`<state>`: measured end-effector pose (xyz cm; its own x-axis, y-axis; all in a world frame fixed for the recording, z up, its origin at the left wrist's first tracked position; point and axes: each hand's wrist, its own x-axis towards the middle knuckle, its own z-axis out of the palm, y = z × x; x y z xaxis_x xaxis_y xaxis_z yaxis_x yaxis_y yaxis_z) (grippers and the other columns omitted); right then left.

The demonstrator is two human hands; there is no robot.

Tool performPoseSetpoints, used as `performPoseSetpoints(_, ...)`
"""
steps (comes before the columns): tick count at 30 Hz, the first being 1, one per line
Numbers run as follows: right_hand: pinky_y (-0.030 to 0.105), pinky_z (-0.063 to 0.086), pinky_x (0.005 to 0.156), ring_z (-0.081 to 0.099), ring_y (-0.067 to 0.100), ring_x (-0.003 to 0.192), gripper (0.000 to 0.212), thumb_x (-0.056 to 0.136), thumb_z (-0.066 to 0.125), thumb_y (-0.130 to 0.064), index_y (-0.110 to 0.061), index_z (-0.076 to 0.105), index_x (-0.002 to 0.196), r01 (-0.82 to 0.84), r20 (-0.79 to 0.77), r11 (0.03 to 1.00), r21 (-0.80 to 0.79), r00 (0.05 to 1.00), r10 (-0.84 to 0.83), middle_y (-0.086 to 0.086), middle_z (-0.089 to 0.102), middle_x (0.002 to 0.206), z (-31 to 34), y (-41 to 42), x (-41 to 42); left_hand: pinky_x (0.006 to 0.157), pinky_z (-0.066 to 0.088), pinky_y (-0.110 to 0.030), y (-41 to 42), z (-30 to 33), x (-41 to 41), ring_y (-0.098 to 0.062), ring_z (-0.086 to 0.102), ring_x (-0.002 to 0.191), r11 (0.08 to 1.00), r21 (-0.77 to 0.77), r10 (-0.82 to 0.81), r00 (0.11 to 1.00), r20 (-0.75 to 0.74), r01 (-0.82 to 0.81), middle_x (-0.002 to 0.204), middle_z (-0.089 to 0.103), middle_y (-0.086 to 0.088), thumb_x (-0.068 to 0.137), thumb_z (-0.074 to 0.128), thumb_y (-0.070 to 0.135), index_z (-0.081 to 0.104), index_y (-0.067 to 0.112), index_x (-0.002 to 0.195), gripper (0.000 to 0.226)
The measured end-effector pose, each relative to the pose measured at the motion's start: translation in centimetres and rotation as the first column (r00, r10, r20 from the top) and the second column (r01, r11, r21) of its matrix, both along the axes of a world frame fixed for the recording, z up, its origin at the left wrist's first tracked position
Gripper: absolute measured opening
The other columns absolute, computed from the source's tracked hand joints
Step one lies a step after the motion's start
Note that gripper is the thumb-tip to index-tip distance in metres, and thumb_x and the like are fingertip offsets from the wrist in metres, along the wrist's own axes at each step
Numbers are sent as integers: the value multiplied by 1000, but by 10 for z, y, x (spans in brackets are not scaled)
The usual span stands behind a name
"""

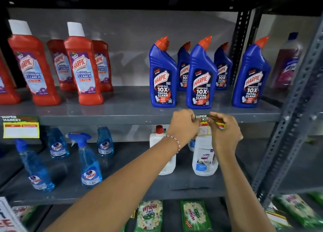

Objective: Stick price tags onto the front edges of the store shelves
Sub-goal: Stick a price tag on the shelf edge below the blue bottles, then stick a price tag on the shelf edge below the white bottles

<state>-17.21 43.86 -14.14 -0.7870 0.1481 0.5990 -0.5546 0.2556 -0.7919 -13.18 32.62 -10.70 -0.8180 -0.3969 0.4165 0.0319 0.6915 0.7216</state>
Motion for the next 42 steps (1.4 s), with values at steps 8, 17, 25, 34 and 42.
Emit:
performPoseSetpoints(8,47,34,89,55,22,102,16,83,66,-20,-30,63,96,309,110,930,-201,950,-292,-6,57,102,-13,9,-13,52,61,-44,-16,-8,26,-31,69,49,987,-151,67,996,55,-58,61,68,-21,92,53,33,49,1,62,44)
performPoseSetpoints(17,15,47,66,58,13,71,19,89,57,-5,-21,52,98,-66,367,973,-219,919,145,4,62,84,-131,-52,32,62,63,-41,-99,-147,73,-24,73,59,958,187,143,927,345,-218,76,76,-16,85,65,19,69,6,71,19)
performPoseSetpoints(25,12,38,53,61,23,86,17,89,59,-12,-9,62,105,-538,628,822,184,708,324,4,65,94,-222,-123,48,94,49,-32,-159,-234,85,-29,61,116,916,85,276,770,575,-392,123,67,-9,82,63,14,66,12,118,35)
performPoseSetpoints(34,49,47,98,52,34,121,67,73,80,-38,-22,50,131,-573,576,564,595,793,198,11,57,129,-271,-179,39,79,57,-37,-187,-267,49,-35,68,96,885,176,244,750,614,-432,106,71,-23,83,56,6,68,-6,100,24)
performPoseSetpoints(42,39,50,92,62,29,104,42,76,78,-12,-20,64,115,-538,527,771,342,789,317,9,49,125,-276,-161,36,64,63,-33,-171,-271,54,-24,71,59,838,216,343,792,505,-501,69,74,-14,80,67,10,74,5,79,9)
